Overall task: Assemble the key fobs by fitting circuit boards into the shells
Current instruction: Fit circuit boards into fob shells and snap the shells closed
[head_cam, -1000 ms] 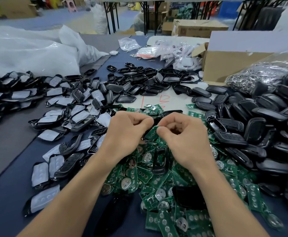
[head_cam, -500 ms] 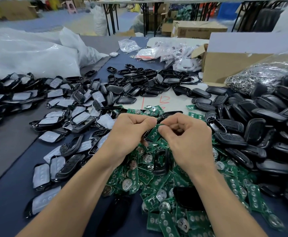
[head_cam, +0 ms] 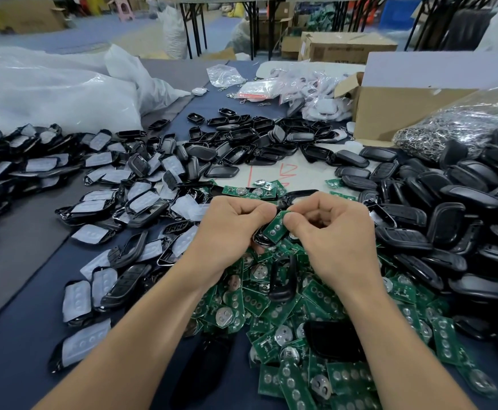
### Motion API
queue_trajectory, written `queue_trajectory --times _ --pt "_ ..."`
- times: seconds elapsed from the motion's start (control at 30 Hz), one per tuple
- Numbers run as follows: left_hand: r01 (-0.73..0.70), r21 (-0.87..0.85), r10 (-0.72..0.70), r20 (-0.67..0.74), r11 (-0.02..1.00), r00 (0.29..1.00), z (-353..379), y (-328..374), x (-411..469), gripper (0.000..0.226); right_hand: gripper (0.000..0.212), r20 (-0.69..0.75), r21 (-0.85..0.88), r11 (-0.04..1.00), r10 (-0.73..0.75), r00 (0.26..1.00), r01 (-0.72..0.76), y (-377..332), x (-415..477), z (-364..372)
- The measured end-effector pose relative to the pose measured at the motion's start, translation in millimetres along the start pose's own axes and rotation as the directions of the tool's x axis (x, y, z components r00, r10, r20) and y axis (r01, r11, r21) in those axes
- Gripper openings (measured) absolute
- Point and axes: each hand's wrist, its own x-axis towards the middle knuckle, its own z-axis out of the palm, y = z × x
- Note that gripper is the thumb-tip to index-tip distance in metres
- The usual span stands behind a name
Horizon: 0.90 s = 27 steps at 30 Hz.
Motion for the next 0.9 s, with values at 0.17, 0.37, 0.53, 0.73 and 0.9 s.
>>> queue_trajectory --times 0.17,0.37,0.53,0.73,0.9 --pt "-0.015 0.033 0.016 -0.019 0.999 1.0 1 0 -1 0.025 0.021 -0.048 -0.039 0.999 -0.024 0.999 0.022 -2 -3 2" --pt "-0.04 -0.017 0.041 0.09 0.999 0.995 -3 0 -2 0.023 0.026 -0.121 -0.069 0.997 -0.038 0.992 0.029 -2 -4 5" --pt "-0.066 -0.012 0.067 0.165 0.998 0.984 -9 1 0 0.036 0.03 -0.163 -0.093 0.995 -0.062 0.985 0.047 -5 -6 10" --pt "-0.064 -0.043 0.068 0.097 0.997 0.993 -5 1 -2 0.034 0.025 -0.159 -0.031 0.999 -0.038 0.987 0.034 -1 -6 10" --pt "-0.085 -0.039 0.088 0.073 0.996 0.993 2 0 -4 0.04 0.02 -0.161 -0.04 0.999 -0.016 0.987 0.009 0 -3 6"
